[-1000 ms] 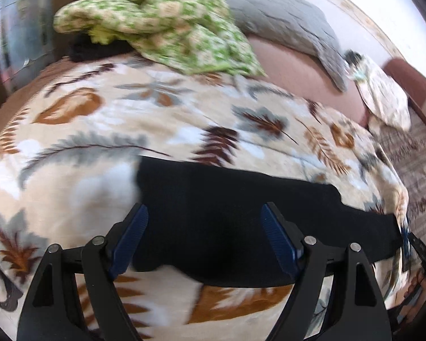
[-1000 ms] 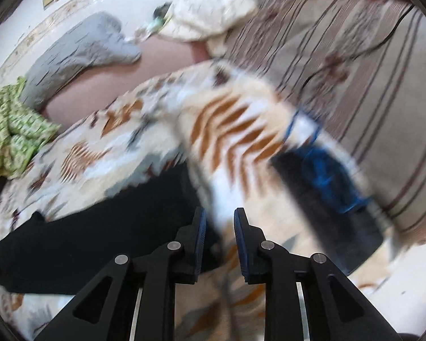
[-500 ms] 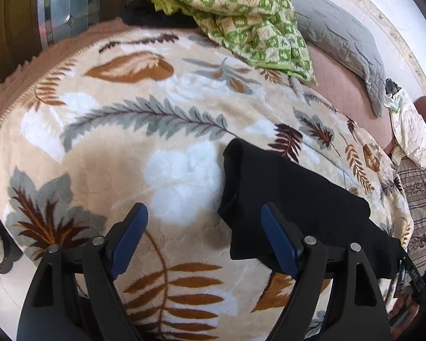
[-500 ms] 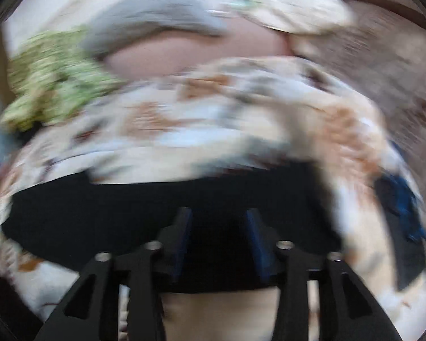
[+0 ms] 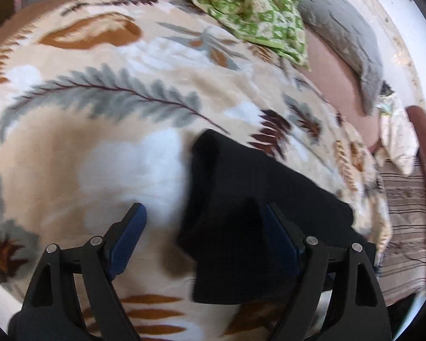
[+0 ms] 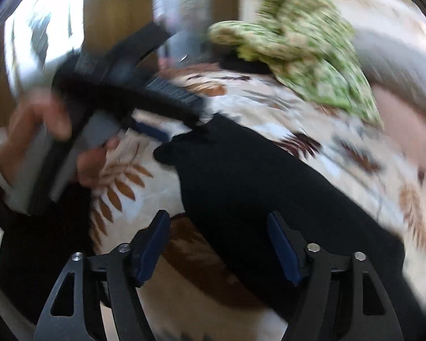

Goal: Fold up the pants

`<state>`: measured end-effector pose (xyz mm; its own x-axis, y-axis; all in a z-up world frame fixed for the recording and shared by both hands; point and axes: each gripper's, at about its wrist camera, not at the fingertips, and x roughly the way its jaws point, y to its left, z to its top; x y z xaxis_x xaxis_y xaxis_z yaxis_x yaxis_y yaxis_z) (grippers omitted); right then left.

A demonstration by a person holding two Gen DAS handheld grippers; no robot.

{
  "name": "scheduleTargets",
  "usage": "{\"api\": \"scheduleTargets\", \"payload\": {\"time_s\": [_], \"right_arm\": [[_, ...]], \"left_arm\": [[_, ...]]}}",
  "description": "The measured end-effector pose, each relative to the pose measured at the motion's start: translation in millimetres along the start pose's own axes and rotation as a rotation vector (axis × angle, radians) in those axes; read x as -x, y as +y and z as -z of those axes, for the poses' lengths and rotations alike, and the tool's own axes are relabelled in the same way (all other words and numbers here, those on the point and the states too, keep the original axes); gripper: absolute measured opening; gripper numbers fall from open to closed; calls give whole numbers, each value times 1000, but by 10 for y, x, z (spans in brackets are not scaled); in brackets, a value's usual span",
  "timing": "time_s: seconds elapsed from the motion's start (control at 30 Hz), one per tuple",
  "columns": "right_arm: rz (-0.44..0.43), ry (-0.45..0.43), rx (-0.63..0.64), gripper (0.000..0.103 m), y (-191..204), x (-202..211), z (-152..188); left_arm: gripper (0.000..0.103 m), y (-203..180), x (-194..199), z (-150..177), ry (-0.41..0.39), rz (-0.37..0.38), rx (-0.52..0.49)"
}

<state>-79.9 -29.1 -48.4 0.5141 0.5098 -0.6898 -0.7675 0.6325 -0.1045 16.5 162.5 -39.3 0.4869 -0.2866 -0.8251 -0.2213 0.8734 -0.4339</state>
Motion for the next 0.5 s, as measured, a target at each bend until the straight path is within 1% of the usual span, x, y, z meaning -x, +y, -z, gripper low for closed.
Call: {"api": "scheduleTargets", "payload": {"time_s": [0.03,0.1,0.13,0.17,0.23,0.27,0.3,0.33,0.4,0.43,0.47,0.5], "right_arm": [[58,10,77,73,101,-96,22],[202,14,206,71,244,-245,49],[228,13,228,70,251,-281,32],[227,5,224,70,222,-300,8],[195,-26,155,66,100,-299,-101],[174,-44,106,66,18,-266,-155],[143,-70,27,67,-105,-195,-205],[120,-96,-64,67,-247,-128,-238],[95,-122,-197,69,-448,-63,-290],[83,-121,-264,70,-553,-47,-286],[55,-108,-295,70,-622,-68,-319],[1,-94,-320,70,-647,-58,-322]], "left_arm": [[84,-13,-10,-12,12,33,7],[84,-43,-2,-37,24,74,11],[84,-56,14,-49,21,83,11],[84,-70,36,-72,14,88,11],[84,-67,151,-109,-22,91,14],[84,-56,243,-130,-54,88,15],[84,-45,292,-149,-72,81,14],[84,-30,367,-166,-99,61,8],[84,-12,456,-192,-134,10,-13],[84,-5,492,-192,-147,-18,-30],[84,6,507,-189,-153,-36,-43],[84,21,517,-175,-155,-55,-59]]}}
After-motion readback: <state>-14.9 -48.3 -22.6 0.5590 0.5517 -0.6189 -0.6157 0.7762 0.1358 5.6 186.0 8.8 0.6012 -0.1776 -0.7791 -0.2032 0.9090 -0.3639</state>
